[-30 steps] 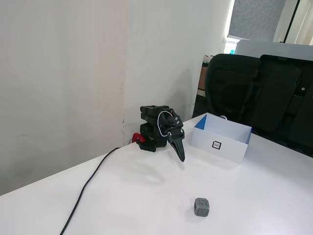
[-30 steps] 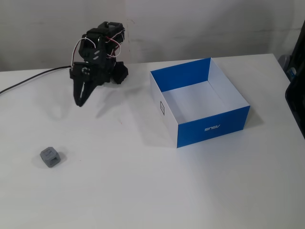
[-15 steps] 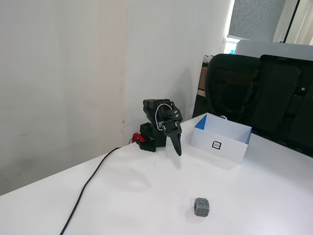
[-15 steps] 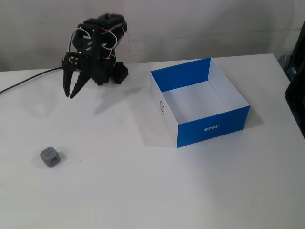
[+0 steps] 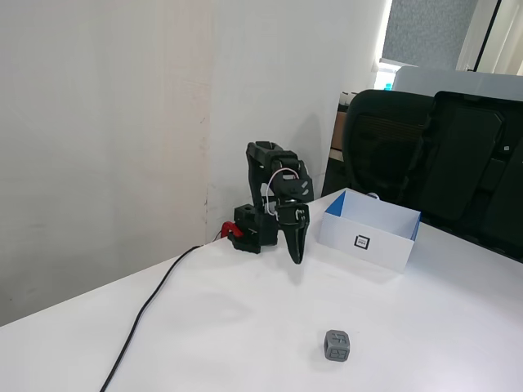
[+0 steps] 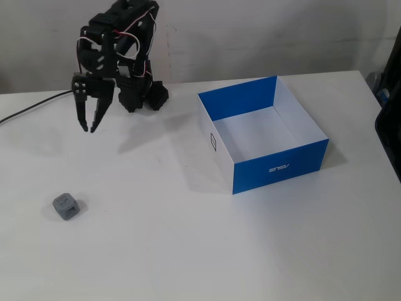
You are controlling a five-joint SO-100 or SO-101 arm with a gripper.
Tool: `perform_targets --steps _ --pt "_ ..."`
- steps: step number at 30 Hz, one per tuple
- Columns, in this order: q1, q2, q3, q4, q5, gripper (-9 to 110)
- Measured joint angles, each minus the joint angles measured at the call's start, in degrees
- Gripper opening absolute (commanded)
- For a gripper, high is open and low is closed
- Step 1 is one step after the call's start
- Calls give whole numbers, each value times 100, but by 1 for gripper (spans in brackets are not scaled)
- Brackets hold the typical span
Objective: Grasp the gray block and put it in the box.
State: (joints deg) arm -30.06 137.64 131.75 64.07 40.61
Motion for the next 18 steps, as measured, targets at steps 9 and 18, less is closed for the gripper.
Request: perform_targets --steps 9,18 --pt "-316 -2355 -1380 193 492 0" --pt "-281 -2751 -1767 193 536 24"
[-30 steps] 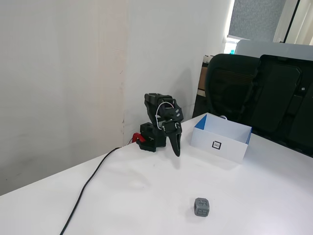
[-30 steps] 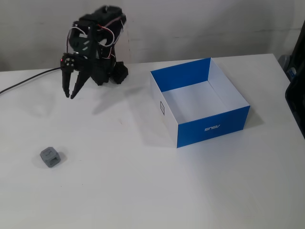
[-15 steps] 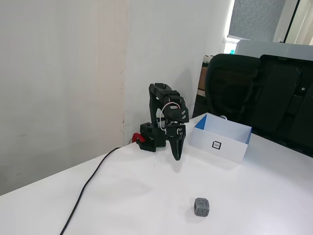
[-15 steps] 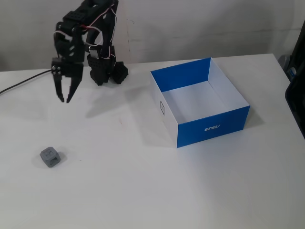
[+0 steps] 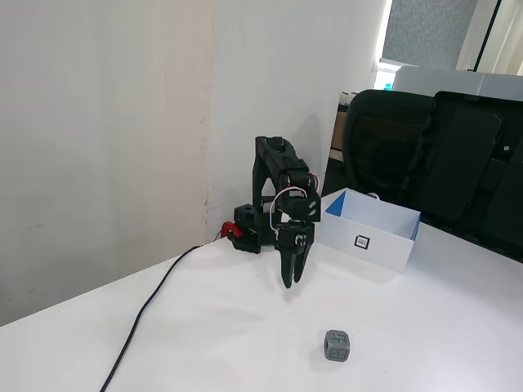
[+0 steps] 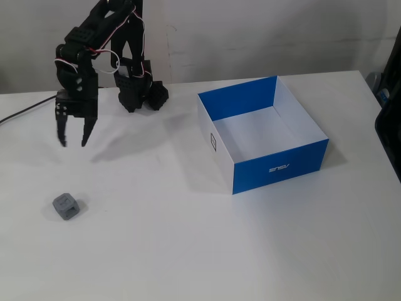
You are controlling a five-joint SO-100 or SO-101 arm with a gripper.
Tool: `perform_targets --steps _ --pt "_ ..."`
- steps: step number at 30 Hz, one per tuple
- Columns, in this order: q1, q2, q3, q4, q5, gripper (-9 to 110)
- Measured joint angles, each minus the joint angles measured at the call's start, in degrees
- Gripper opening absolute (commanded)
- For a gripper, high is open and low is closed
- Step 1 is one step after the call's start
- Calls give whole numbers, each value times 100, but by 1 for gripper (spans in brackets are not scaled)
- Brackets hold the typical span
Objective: Grasp the gray block and put it in the box.
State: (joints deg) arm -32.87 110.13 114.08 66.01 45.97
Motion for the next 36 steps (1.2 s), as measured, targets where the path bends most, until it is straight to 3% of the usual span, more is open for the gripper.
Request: perform_targets --steps 36 --pt "765 -3735 -3806 141 0 32"
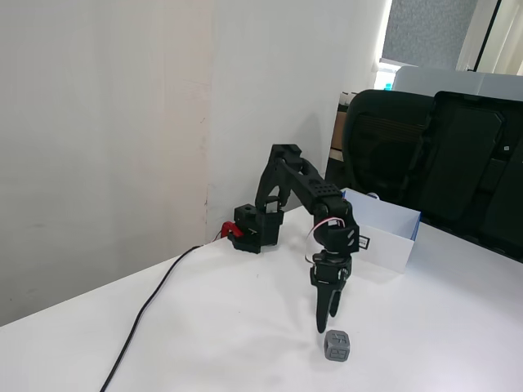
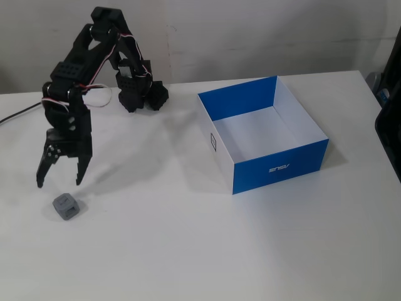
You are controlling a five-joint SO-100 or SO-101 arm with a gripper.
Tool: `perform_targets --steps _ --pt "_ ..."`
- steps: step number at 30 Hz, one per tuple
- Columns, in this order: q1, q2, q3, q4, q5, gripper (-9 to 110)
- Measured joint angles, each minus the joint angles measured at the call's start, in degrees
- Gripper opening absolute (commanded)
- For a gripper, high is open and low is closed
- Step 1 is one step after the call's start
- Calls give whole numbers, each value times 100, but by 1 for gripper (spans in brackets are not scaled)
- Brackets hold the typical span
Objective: Grasp the gray block and put it in the box.
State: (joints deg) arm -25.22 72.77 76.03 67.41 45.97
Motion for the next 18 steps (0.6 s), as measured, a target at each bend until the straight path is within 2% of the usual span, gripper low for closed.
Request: perform_targets --steps 8,18 --pt "149 -870 -1107 352 0 33" --pt "246 -1301 -1529 396 0 35"
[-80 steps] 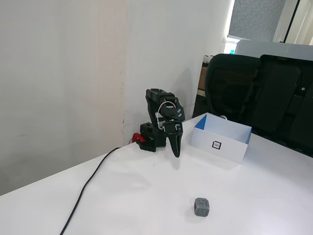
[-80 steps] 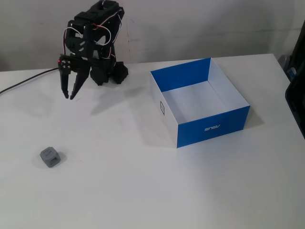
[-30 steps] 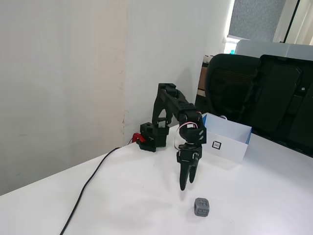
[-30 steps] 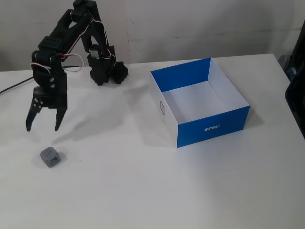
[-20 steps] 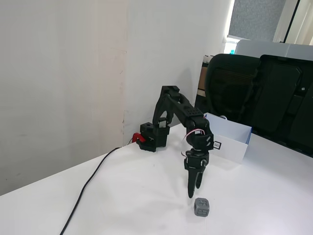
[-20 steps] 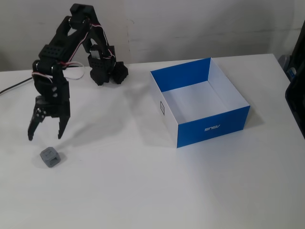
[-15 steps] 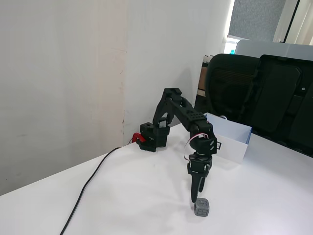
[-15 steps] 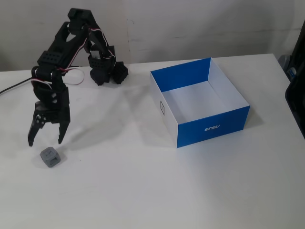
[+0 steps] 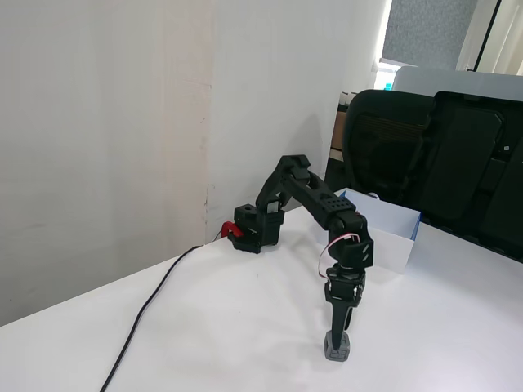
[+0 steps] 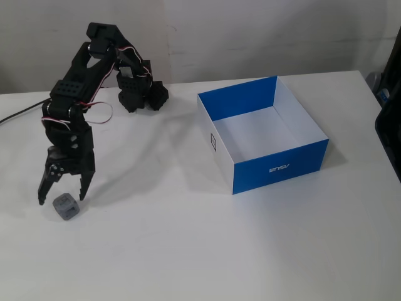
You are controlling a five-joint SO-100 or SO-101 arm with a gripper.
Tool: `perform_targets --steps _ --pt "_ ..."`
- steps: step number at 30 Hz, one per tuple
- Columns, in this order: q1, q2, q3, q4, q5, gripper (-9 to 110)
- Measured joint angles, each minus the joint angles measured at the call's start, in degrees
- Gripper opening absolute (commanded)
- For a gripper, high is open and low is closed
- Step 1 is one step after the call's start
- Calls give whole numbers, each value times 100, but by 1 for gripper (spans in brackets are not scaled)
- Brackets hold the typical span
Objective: Grasp the gray block and put it in the box.
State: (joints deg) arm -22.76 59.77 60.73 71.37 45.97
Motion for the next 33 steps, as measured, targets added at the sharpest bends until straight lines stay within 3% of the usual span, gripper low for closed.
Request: perform_targets --steps 16,27,33 --pt "0 -299 0 105 -193 28" --pt "0 -325 -202 105 -457 0" --pt "0 -413 -378 308 -527 0"
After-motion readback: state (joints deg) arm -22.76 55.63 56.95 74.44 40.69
